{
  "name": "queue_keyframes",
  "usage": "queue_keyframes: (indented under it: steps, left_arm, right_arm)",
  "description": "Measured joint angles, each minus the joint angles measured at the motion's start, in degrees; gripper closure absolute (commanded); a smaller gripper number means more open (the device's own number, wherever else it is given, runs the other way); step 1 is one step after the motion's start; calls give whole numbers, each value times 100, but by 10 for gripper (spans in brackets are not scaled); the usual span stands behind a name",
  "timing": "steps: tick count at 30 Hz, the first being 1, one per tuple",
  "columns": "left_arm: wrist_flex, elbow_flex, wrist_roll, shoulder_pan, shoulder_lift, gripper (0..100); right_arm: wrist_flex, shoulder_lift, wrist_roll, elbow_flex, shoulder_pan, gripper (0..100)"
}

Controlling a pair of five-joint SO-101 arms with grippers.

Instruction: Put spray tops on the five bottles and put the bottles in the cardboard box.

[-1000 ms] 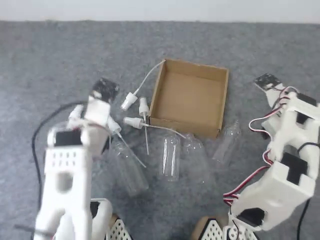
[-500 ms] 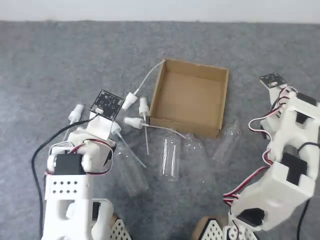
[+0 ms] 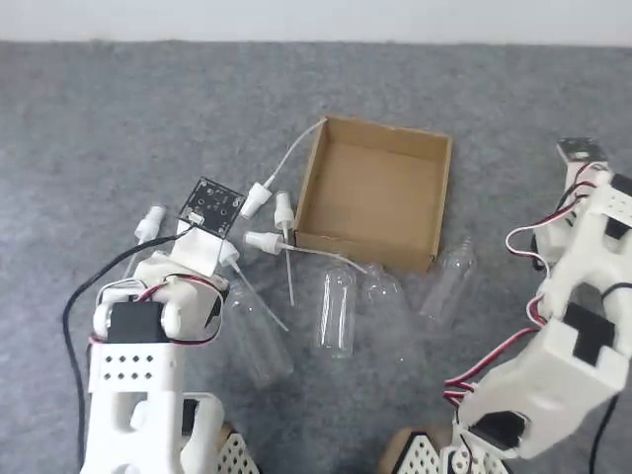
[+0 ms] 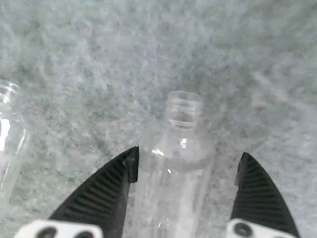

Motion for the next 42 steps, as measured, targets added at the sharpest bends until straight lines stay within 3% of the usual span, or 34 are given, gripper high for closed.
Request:
queue_keyframes:
  steps: [3, 10, 16, 22, 32, 42]
  left_arm:
    - [0, 0, 0, 9, 0, 890]
    - [0, 0, 0, 9, 0, 890]
    - [0, 0, 0, -9, 0, 890]
    - [0, -545, 0, -422, 334, 890]
    - [0, -3455, -527, -1538, 3692, 840]
    - [0, -5618, -1266, -2013, 7015, 840]
  right_arm:
    - [-114, 158, -158, 0, 0, 753]
    - [-176, 193, -229, 0, 9, 987]
    - [-167, 193, -202, 0, 9, 993]
    - [457, 53, 659, 0, 9, 993]
    - [-88, -1521, 1090, 1758, 9, 993]
    - [-308, -1785, 1582, 2479, 9, 993]
